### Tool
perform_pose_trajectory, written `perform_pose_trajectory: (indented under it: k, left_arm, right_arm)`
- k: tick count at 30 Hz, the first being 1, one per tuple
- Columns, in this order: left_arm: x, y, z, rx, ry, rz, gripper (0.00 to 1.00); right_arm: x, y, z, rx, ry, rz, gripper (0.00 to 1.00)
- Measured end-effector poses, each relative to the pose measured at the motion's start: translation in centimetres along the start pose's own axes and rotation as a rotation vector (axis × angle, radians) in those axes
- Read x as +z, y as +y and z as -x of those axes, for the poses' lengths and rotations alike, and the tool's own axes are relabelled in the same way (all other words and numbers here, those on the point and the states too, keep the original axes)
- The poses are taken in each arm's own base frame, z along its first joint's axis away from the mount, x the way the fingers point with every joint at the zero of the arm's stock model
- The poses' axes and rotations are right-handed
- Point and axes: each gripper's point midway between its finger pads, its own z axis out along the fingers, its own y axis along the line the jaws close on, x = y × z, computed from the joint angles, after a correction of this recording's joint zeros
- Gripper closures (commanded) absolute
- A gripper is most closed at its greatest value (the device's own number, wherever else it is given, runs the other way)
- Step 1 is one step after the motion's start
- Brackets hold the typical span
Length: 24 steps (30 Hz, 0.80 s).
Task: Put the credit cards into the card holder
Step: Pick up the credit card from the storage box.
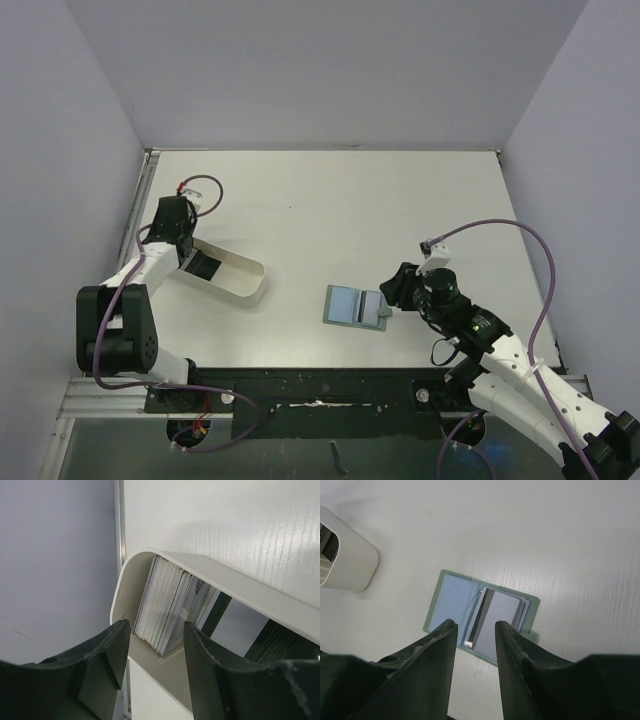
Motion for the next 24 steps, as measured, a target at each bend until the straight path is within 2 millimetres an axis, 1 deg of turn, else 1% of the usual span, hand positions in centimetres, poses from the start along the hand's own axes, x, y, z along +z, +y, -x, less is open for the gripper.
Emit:
perform_pose_trajectory:
  k: [3,7,11,17,22,24]
  left_arm:
    - [0.6,-0.4,-0.3,0.019,0.015,-0.003,0.55]
    - [1.7,-1.4,-1.4,0.047,0.058,-0.021,0.55]
    - [2.2,-1.9,-1.9,0.058,0.078,-0.028,0.55]
    - [3.0,-1.9,-2.0,0.073,0.097,-0.014,0.6]
    - [3.3,-1.4,-1.8,0.094,0.11,0.019,0.7]
    - [3.3,-1.3,-1.7,0.098,0.11,0.025,0.71]
  right_arm:
    - [-0.2,0.0,0.2,-0.009,-0.009,0.004,0.63]
    - [-0.4,0.0,0.3,-0.013,-0.018,0.004,0.63]
    - [-0.4,0.0,0.4,-0.014,-0.021,0.004,0.63]
    - [-0.5,-0.2,0.3,-0.017,-0.019,-0.003,0.63]
    - [-0.8,-0.5,0.4,-0.018,-0.026,-0.012,0.63]
    - [-1.0,-0.5,0.5,-0.018,-0.035,-0.01,0.63]
